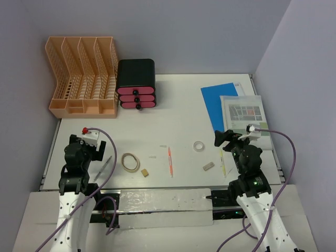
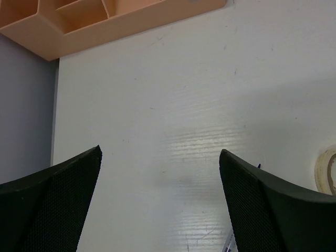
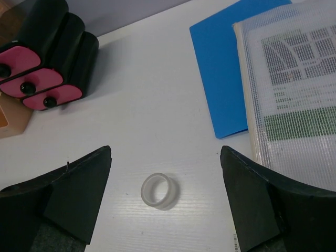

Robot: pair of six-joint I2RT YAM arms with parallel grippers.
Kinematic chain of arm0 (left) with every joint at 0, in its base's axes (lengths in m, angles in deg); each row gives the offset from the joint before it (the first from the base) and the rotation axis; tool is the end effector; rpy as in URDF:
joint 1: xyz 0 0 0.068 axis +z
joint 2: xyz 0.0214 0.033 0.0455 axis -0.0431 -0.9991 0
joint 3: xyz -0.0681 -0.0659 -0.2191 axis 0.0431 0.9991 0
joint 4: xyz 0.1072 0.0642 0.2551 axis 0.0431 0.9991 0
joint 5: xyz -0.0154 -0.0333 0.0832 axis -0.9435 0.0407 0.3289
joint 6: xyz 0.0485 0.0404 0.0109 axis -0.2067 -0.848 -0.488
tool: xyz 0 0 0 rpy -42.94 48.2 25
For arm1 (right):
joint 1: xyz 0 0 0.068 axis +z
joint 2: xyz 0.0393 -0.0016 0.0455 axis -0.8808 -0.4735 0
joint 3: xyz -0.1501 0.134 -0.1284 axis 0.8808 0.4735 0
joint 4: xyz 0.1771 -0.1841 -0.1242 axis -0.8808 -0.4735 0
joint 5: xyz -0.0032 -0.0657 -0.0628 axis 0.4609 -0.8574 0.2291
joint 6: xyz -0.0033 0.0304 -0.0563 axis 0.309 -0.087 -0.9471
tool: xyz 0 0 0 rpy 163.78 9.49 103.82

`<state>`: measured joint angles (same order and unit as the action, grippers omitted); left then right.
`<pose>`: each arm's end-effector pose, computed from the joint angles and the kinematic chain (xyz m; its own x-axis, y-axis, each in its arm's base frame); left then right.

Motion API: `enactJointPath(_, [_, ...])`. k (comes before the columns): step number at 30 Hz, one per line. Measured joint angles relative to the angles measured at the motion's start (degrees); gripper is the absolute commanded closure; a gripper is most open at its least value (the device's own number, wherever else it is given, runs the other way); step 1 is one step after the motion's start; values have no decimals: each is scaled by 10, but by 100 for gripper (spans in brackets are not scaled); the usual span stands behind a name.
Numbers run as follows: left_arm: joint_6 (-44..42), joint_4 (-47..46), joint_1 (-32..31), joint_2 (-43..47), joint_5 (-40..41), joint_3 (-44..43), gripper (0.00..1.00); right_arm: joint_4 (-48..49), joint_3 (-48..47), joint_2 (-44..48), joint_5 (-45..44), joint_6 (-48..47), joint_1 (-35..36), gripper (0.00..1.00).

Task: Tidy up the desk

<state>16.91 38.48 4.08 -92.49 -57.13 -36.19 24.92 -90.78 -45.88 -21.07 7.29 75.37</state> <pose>0.1868 0.0067 0.1927 -0.4016 0.3243 -0.8565 0.0835 0.9443 0.3184 0.1770 0.0361 0.2306 -0.1477 0.3451 -0.9269 -0.0527 0.9331 0.3558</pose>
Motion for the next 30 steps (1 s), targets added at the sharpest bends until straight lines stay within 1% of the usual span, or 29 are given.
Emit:
enactJointPath(2, [6, 5, 0, -2, 0, -3, 1, -2, 0, -6, -3, 8, 0, 1])
enactJointPath(5, [2, 37, 0, -21, -2, -36, 1, -11, -1, -9, -13, 19, 0, 0])
enactJointPath(7, [-29, 73, 0, -41, -15, -74, 1, -15, -1, -5, -23, 28, 0, 0])
enactJointPath(8, [-50, 107, 0, -54, -29, -99, 2, -18, -1, 0, -27, 34, 0, 0])
enactJointPath(11, [-113, 209, 0, -108, -87, -180, 10, -23, -1, 29, -36, 48, 0, 0])
enactJointPath(13, [-140, 259, 0, -145, -110, -215, 14, -22, 0, 45, -37, 55, 0, 0])
enactJointPath(15, [-155, 292, 0, -182, -126, -228, 19, -22, 0, 52, -36, 57, 0, 0])
enactJointPath(17, [-161, 316, -2, -222, -134, -228, 20, -22, 0, 53, -36, 58, 0, 0])
enactJointPath(20, [-155, 319, -24, -279, -121, -220, 20, -27, 0, 52, -36, 59, 0, 0])
enactJointPath(24, [-126, 296, -96, -351, -87, -202, 25, -27, 0, 42, -34, 59, 0, 0])
enactJointPath(26, [-111, 285, -121, -391, -73, -197, 25, -28, 0, 30, -34, 59, 0, 0])
enactJointPath(28, [-100, 272, -133, -424, -58, -194, 23, -29, 0, 18, -33, 59, 0, 1])
enactJointPath(30, [-94, 254, -138, -453, -43, -189, 24, -29, 0, 9, -31, 59, 0, 2])
